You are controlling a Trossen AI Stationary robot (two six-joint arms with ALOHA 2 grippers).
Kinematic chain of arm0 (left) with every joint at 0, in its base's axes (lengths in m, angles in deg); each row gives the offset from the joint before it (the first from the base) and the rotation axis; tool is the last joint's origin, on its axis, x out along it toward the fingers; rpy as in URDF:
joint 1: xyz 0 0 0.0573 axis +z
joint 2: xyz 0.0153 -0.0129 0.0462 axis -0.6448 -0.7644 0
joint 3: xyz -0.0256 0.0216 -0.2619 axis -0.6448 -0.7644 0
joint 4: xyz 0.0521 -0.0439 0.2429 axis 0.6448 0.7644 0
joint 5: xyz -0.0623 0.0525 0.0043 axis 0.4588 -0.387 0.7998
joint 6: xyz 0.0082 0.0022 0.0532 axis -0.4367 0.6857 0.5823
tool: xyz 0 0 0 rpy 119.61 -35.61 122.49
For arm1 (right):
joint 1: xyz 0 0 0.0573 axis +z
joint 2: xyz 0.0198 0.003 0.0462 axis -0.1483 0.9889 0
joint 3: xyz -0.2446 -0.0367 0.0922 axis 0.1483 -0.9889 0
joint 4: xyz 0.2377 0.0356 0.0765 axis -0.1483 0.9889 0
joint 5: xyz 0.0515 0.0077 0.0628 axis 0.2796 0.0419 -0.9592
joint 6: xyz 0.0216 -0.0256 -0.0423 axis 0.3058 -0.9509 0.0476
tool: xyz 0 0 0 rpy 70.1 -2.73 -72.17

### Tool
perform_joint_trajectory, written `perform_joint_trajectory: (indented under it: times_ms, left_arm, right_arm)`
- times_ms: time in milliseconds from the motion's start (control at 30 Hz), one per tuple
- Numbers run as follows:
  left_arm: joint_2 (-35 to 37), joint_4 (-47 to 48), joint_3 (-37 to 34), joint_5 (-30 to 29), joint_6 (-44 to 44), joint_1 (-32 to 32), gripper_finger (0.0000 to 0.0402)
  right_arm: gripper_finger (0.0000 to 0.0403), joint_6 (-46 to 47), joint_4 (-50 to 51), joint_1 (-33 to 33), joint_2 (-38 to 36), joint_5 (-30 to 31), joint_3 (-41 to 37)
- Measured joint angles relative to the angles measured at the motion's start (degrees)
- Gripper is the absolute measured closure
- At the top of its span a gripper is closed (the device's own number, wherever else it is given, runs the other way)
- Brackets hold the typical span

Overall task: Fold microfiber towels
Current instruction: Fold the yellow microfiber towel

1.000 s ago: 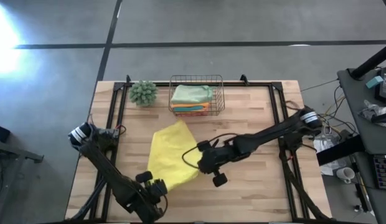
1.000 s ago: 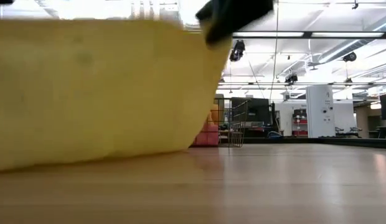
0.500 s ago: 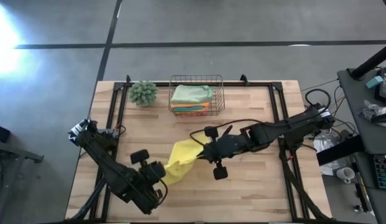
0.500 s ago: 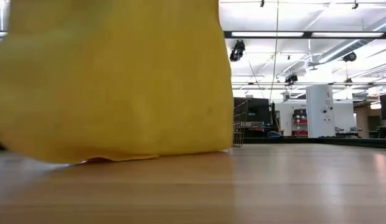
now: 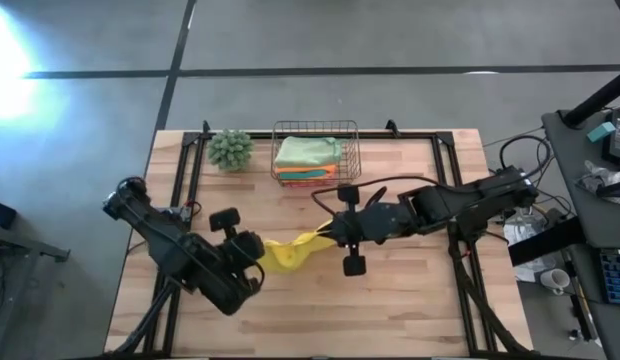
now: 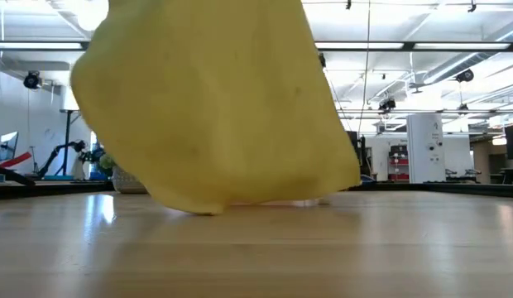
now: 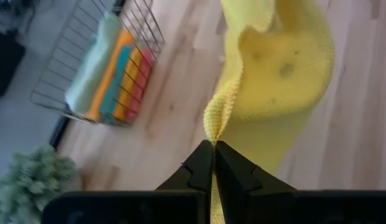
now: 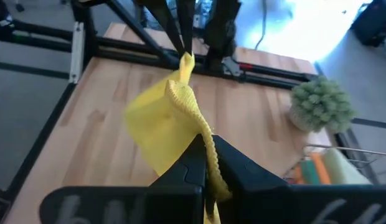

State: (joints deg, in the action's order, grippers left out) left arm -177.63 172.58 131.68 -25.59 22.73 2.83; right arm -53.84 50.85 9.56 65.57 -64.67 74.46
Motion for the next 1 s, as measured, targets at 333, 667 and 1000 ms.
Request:
perform_joint_trajectory:
  times_ms: [333,667,1000]
  left_arm:
    - [6.13,-0.01,0.0,-6.1,13.29,4.85,0.0401]
    - [7.31,-4.28,1.61,-16.26,33.07,13.67,0.0401]
    - [7.33,-10.15,1.59,-18.3,43.86,17.55,0.0401]
  right_arm:
    - [0.0394,-3.74,6.37,-0.21,0.0,13.28,5.47]
    - [0.0394,-12.02,8.08,-4.47,0.0,22.05,10.06]
    - [0.0394,-10.16,10.91,-6.67,-0.02,21.95,10.67]
